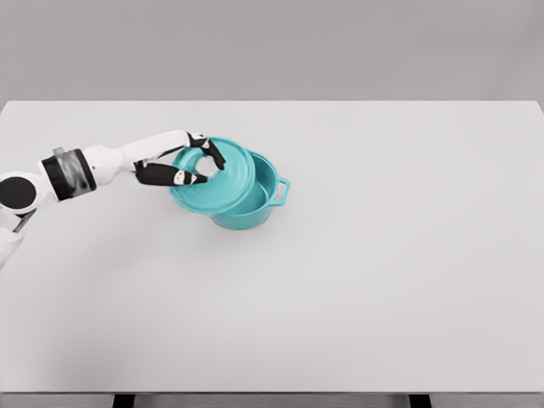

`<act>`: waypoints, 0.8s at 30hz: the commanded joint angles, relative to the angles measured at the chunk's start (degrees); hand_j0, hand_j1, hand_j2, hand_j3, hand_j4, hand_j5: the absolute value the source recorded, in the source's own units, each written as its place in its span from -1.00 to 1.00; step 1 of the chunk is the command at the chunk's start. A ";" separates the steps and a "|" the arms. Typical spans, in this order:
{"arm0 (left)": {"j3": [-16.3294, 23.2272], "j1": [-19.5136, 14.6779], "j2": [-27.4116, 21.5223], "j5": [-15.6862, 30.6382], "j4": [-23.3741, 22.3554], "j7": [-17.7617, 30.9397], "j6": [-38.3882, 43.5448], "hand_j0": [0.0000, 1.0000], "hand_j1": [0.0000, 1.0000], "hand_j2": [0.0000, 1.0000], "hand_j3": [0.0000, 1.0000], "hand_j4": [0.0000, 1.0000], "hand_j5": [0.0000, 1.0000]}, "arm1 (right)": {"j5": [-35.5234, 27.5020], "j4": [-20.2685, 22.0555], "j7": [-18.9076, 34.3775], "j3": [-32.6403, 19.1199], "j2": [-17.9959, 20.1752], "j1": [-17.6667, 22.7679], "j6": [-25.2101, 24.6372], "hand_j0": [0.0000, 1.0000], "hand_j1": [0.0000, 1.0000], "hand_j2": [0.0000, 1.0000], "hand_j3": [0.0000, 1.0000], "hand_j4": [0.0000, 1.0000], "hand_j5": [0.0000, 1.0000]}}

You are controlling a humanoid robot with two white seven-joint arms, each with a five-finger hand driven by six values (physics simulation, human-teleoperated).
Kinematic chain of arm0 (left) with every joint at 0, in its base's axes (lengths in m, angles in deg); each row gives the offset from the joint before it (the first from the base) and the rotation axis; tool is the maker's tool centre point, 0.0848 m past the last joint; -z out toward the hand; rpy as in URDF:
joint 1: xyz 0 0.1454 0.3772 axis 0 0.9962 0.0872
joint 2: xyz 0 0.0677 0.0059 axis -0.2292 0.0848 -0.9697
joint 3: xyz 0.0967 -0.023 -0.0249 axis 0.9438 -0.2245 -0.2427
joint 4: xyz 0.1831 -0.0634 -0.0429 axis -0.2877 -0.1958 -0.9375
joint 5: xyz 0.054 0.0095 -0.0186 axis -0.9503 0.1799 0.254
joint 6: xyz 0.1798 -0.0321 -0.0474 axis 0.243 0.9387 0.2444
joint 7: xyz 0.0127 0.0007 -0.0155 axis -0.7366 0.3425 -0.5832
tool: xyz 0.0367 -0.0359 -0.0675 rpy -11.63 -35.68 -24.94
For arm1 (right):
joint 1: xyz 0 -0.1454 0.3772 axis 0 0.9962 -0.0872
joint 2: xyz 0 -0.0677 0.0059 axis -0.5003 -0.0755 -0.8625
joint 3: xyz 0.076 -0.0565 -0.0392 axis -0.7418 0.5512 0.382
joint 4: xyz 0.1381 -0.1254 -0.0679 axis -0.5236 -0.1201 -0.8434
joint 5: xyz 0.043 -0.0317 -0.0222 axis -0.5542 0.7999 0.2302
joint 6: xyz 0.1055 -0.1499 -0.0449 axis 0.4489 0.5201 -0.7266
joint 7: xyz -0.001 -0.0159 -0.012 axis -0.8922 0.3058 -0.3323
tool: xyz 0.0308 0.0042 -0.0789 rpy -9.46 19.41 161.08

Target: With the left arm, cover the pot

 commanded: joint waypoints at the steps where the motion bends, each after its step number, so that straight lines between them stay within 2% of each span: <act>1: 0.91 0.00 0.52 0.16 -0.14 -0.01 0.24 0.03 0.03 0.03 0.03 0.03 0.03 | 0.01 0.00 0.03 -0.01 0.00 0.00 0.06 1.00 1.00 1.00 1.00 1.00 1.00; 13: 1.18 -1.93 1.32 0.16 -2.51 0.17 0.24 0.03 0.03 0.03 0.03 0.03 0.03 | 0.01 0.00 0.03 -0.01 0.00 0.00 0.06 1.00 1.00 1.00 1.00 1.00 1.00; 17: 3.02 -2.81 2.72 0.16 -3.30 0.17 0.33 0.03 0.03 0.03 0.03 0.03 0.03 | 0.01 0.00 0.03 -0.01 0.00 0.00 0.06 1.00 1.00 1.00 1.00 1.00 1.00; 24: 3.11 -2.81 2.81 0.25 -2.95 0.17 0.24 0.03 0.03 0.03 0.03 0.03 0.03 | 0.01 0.00 0.03 -0.01 0.00 0.00 0.06 1.00 1.00 1.00 1.00 1.00 1.00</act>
